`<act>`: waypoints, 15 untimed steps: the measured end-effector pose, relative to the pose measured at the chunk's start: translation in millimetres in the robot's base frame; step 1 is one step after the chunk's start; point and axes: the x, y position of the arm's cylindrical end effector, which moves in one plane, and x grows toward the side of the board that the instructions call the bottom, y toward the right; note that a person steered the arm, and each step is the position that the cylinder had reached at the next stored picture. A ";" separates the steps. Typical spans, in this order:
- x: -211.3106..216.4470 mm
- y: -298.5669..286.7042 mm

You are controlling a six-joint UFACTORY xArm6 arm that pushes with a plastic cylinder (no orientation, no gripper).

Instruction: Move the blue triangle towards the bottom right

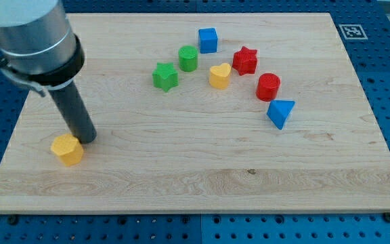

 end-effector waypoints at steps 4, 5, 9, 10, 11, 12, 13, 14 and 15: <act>47.8 -24.4; 44.7 53.1; 9.9 180.9; -36.3 206.2; -54.4 215.2; -58.6 241.4; -58.6 281.1; -58.6 325.5; -57.7 334.8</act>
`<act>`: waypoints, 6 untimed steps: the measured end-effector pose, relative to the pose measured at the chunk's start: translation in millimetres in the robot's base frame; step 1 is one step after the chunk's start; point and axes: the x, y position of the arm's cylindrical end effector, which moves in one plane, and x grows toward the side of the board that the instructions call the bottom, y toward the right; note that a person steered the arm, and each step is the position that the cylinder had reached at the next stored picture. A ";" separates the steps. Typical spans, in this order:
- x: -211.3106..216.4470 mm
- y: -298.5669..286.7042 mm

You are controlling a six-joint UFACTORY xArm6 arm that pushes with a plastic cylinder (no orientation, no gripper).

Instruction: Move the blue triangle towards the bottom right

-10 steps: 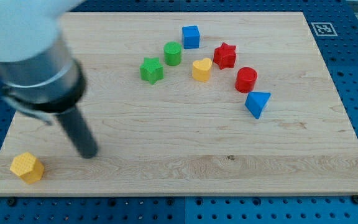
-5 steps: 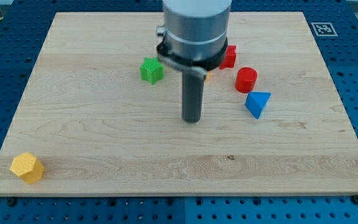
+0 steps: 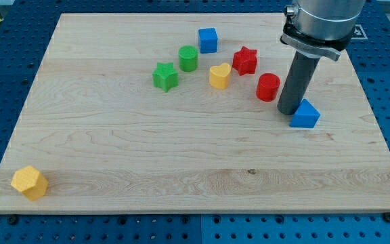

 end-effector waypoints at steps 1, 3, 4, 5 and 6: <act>5.5 10.0; 13.5 51.0; 18.9 55.2; 29.4 55.2; 43.0 56.9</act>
